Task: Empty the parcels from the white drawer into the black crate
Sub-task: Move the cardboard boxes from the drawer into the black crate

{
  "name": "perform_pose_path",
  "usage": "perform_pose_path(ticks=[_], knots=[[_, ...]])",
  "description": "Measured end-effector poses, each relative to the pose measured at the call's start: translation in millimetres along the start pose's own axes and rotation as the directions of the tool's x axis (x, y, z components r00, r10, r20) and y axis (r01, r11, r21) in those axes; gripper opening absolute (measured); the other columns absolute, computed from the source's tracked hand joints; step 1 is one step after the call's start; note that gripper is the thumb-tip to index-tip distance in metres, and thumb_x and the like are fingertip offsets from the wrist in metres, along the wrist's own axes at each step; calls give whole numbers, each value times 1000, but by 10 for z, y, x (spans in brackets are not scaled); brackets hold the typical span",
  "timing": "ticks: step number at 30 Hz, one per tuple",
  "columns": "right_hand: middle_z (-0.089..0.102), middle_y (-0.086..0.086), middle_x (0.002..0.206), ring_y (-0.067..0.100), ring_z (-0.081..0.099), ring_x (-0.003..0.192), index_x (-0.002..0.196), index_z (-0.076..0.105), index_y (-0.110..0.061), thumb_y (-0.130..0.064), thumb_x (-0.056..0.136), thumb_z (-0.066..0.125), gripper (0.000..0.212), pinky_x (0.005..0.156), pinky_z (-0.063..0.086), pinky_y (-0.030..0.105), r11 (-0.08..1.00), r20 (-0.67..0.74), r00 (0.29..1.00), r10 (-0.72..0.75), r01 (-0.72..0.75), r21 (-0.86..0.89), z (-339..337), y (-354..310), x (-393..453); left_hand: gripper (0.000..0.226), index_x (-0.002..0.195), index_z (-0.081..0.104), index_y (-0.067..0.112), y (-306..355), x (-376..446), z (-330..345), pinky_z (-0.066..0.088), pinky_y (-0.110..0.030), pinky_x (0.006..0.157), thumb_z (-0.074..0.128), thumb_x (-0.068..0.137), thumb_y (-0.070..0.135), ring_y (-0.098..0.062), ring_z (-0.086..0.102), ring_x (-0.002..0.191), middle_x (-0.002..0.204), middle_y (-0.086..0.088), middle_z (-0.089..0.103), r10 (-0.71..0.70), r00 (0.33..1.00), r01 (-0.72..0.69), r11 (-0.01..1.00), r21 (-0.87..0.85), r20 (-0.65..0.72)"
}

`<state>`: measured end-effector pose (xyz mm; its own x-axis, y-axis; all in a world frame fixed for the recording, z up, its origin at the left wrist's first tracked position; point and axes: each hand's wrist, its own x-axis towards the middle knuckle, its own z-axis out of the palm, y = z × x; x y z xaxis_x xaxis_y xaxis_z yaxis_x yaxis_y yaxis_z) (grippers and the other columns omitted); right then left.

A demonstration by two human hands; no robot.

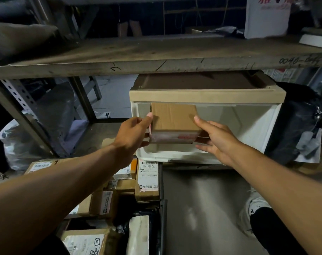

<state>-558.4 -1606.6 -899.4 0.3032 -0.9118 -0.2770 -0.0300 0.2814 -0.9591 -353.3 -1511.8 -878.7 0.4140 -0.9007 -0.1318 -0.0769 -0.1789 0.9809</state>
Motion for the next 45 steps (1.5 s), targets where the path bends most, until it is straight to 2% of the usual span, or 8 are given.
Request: perform_pose_path(ticks=[4,10,13,16,22,28,36,45], knots=[[75,7,110,23,70,104,110,68,-19,-48,98,57,33,86,56,40,997,17,998,62,-63,53,-30,-29,2,33,108,64,28,12,-19,-34,51,-35,83,40,102,50,-23,63,108,121,-1,64,24,999,-25,999,21,27],[72,11,102,24,70,94,105,65,-14,-15,98,50,16,81,55,39,995,-4,998,58,-57,87,-62,-27,0,37,114,67,23,-14,-28,-70,50,-37,90,43,102,49,-23,66,108,117,-4,70,6,999,-7,999,41,42],[69,9,90,10,70,68,108,66,-9,2,93,47,26,88,55,42,999,38,999,35,-35,5,-85,-21,-9,48,123,66,18,-32,-25,-97,48,-41,99,45,99,53,-22,65,113,119,-5,71,14,999,-16,997,73,39],[69,13,98,20,70,87,106,69,-5,7,88,50,28,87,58,42,997,42,999,30,-27,-73,-94,-1,0,47,124,65,15,-41,-31,-91,46,-39,102,45,100,51,-19,64,113,119,-4,71,30,999,-33,996,80,32],[68,14,114,25,63,115,103,69,-7,1,87,58,22,82,57,39,1000,5,1000,-18,18,-23,-79,13,41,39,121,67,19,-37,-44,-31,49,-42,102,49,100,47,-23,64,112,115,0,70,15,998,-18,999,48,53],[69,6,89,21,67,86,74,61,-16,-2,91,53,23,93,52,44,1000,71,997,-13,13,0,-46,6,16,49,130,62,16,-56,-12,-14,47,-45,104,49,99,51,-23,62,114,124,-4,68,1,1000,-3,997,74,26],[73,3,85,22,67,89,85,68,-18,-9,93,58,15,88,53,41,1000,102,995,-9,10,-8,-39,15,20,30,113,63,15,-97,22,6,48,-43,98,63,95,38,-26,62,112,119,-5,67,-46,999,45,996,78,16],[74,0,87,22,65,89,105,67,-17,-30,95,62,17,70,51,35,1000,133,991,-8,9,-13,-32,34,11,44,116,42,23,-85,-25,28,49,-54,97,68,89,45,-32,62,110,122,-13,60,-138,980,130,989,66,142]])
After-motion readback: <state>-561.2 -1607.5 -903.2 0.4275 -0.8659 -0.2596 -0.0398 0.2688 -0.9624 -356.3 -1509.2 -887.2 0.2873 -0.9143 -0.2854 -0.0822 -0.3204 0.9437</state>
